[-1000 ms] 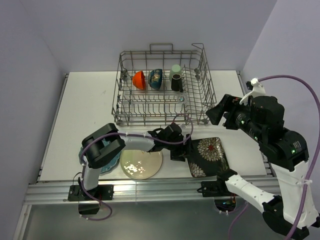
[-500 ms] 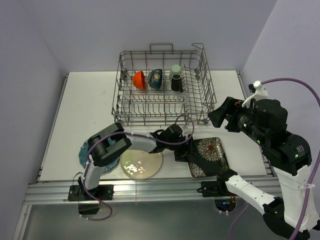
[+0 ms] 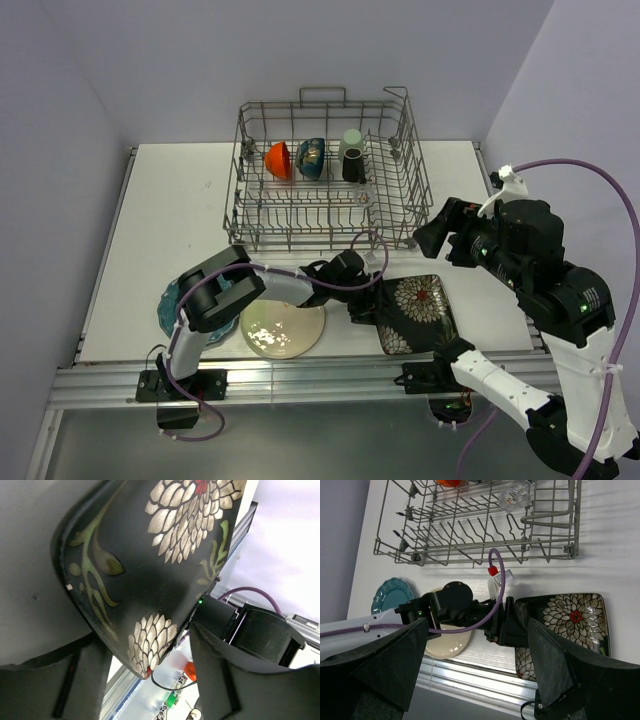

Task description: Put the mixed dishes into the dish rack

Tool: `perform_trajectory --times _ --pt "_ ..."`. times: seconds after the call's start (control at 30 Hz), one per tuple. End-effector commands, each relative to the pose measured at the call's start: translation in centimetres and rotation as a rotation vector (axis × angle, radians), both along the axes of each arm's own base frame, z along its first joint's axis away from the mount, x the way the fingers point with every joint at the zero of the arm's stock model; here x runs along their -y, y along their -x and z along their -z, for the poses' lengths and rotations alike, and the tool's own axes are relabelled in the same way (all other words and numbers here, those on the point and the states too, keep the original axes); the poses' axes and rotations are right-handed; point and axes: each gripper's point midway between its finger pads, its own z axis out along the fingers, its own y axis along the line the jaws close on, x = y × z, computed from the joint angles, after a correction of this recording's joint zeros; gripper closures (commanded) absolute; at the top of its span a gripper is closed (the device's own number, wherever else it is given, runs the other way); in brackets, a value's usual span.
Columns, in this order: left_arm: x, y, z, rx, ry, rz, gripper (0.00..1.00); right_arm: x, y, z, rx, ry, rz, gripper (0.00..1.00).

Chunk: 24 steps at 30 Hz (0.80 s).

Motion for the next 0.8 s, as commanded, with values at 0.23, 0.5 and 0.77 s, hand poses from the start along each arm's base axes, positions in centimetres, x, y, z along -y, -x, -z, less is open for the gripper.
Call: perform_trajectory --times 0.23,0.5,0.77 --pt "-1.9 0.9 5.4 -0.003 -0.124 0.01 0.57 0.7 -0.2 -0.2 0.027 0.018 0.025 0.13" --pt "-3.1 1.2 7.3 -0.022 -0.168 0.011 1.0 0.9 0.2 1.0 0.007 0.041 0.019 0.14" --pt "-4.8 1.6 4.8 0.019 -0.223 0.06 1.0 0.0 0.3 4.2 -0.06 0.077 -0.048 0.13"
